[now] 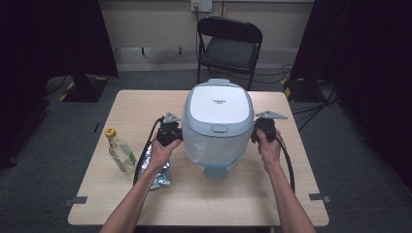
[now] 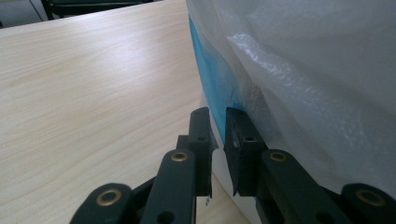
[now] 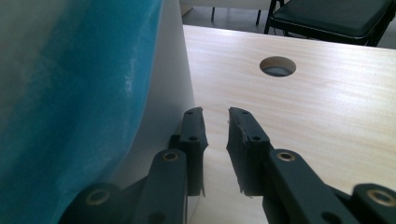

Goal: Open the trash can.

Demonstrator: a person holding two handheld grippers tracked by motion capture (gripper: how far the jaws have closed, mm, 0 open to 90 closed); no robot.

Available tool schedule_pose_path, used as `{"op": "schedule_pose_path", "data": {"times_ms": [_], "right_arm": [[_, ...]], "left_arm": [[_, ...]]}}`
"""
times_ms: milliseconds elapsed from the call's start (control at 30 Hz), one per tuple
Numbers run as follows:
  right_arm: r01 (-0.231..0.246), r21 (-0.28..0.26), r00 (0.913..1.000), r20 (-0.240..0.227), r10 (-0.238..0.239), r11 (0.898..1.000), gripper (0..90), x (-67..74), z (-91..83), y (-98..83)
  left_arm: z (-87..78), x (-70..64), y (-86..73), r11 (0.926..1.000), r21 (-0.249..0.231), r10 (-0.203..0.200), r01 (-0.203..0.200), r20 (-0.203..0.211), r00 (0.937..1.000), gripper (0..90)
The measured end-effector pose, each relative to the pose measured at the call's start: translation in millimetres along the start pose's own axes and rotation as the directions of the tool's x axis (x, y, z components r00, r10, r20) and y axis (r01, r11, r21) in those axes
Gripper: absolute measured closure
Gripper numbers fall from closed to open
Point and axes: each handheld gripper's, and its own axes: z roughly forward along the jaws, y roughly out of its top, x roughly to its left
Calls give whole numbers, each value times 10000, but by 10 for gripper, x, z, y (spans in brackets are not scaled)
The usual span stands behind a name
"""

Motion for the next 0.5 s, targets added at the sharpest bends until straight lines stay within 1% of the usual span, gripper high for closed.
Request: {"op": "schedule_pose_path", "data": {"times_ms": [33,67,167,233,267,300,333,367,400,433,467,500], "right_arm": [[0,0,10000,0,0,10000,753,0,0,0],[19,-4,10000,-17,-19,10000,749,10,-22,-14],[154,-55,9999,-46,-154,9999,677,25,-123,-80],[32,-105,9999,-158,-33,9999,617,-1,-179,-131],[-39,-131,9997,-232,36,9999,607,-12,-228,-168],[-39,-131,9997,-232,36,9999,607,-12,-228,-168],[-21,-141,9998,-217,18,9999,611,-8,-242,-175],[-13,-113,9998,-209,11,9999,621,0,-263,-183],[31,-103,9999,-162,-33,9999,625,10,-283,-191],[71,-89,9999,-138,-72,9999,641,24,-305,-199],[161,-61,9997,-172,-162,9999,638,41,-352,-221],[161,-61,9997,-172,-162,9999,638,41,-352,-221]], "left_arm": [[0,0,0,10000,0,0,0,0,10000,806],[-23,-21,-13,9998,38,172,-172,-6,9999,806],[-78,-72,-52,9997,95,200,-202,200,9996,793],[-123,-109,-82,9996,192,212,-218,269,9994,764],[-140,-135,-99,9993,177,322,-328,325,9990,754],[-158,-157,-104,9991,241,328,-336,342,9989,754],[-174,-177,-114,9986,231,473,-481,337,9983,754],[-190,-198,-126,9990,218,389,-399,430,9983,754],[-209,-207,-139,9989,183,430,-441,571,9974,753],[-224,-222,-150,9988,228,419,-433,577,9975,751],[-243,-247,-160,9982,242,526,-542,632,9966,749],[-243,-247,-160,9982,242,526,-542,632,9966,746]]}}
